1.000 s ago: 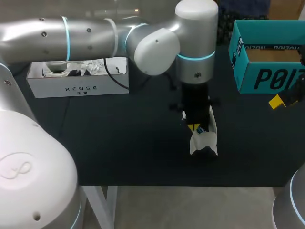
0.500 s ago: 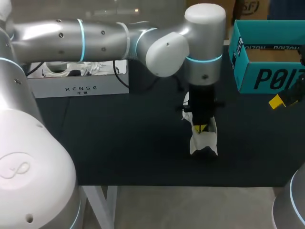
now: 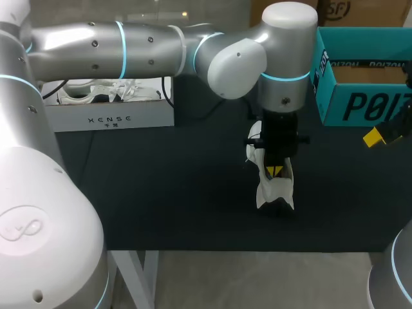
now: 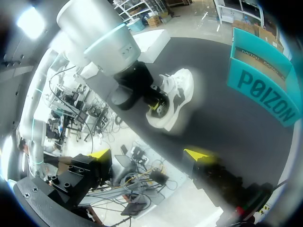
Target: Take the shoe out of the shoebox, open the shoe tongue, remove and reinsert the insole, then place the shoe into the shoebox
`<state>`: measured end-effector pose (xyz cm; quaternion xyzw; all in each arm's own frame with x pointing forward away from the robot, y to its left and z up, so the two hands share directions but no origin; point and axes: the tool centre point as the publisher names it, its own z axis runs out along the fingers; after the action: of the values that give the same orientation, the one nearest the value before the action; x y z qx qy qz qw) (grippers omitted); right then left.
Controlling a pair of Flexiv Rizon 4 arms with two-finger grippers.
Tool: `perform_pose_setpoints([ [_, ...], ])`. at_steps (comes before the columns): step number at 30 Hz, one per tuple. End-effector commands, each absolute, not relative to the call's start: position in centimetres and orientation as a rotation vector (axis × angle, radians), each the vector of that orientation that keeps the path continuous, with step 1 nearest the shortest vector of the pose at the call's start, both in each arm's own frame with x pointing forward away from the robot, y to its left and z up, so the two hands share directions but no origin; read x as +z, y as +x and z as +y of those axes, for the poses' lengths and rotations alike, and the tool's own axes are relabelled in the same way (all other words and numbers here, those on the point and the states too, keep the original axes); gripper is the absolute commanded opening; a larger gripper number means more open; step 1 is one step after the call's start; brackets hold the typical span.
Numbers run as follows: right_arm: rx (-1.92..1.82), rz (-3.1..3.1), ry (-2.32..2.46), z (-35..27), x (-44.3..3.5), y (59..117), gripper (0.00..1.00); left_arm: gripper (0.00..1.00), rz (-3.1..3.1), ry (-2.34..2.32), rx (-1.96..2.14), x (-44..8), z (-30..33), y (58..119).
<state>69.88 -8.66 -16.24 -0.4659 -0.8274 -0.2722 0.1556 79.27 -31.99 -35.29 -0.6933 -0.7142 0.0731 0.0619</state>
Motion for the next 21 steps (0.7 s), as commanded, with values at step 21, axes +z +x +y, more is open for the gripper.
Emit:
perform_pose_setpoints([
  [21,-0.777,-2.369,-1.336,-8.7,-16.3,69.9,1.00,0.00,-2.070,-2.136,0.248,-37.9,-34.1,79.4],
])
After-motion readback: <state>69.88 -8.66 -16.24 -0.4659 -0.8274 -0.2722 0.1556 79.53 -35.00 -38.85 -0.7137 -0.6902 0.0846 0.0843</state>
